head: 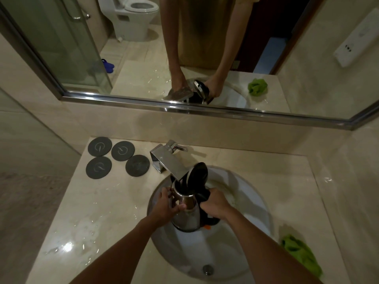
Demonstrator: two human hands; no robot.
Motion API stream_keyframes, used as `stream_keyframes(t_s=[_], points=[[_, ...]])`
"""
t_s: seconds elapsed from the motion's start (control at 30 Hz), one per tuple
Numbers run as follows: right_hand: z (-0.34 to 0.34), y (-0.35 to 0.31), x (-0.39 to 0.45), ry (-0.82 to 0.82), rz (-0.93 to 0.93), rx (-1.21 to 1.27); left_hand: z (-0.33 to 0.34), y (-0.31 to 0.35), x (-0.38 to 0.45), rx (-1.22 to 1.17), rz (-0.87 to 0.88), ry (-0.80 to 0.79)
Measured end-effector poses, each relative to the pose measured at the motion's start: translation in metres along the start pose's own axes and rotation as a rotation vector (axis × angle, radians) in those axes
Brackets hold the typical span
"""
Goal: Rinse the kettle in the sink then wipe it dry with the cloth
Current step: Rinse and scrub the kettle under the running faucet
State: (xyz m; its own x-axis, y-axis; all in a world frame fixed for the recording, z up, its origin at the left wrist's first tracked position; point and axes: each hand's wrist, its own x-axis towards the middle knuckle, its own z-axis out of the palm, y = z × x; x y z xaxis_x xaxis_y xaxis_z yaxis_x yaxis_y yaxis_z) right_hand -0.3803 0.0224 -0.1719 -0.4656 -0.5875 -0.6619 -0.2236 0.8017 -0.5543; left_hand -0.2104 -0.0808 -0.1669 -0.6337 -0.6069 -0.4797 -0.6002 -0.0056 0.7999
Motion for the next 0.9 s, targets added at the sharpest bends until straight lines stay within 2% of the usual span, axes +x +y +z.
stream_keyframes(t_s=[0.27,0.57,0.9], points=[[0.001,-0.001,0.004,0.015,0.001,0.017,0.001,-0.013,0.006,0.005,0.012,0.015],[0.005,-0.003,-0.001,0.029,0.000,0.014,-0.005,-0.023,0.012,-0.008,-0.015,-0.046],[0.007,-0.002,-0.006,0.046,0.034,0.036,-0.006,-0.031,0.018,0.060,0.041,-0.067]])
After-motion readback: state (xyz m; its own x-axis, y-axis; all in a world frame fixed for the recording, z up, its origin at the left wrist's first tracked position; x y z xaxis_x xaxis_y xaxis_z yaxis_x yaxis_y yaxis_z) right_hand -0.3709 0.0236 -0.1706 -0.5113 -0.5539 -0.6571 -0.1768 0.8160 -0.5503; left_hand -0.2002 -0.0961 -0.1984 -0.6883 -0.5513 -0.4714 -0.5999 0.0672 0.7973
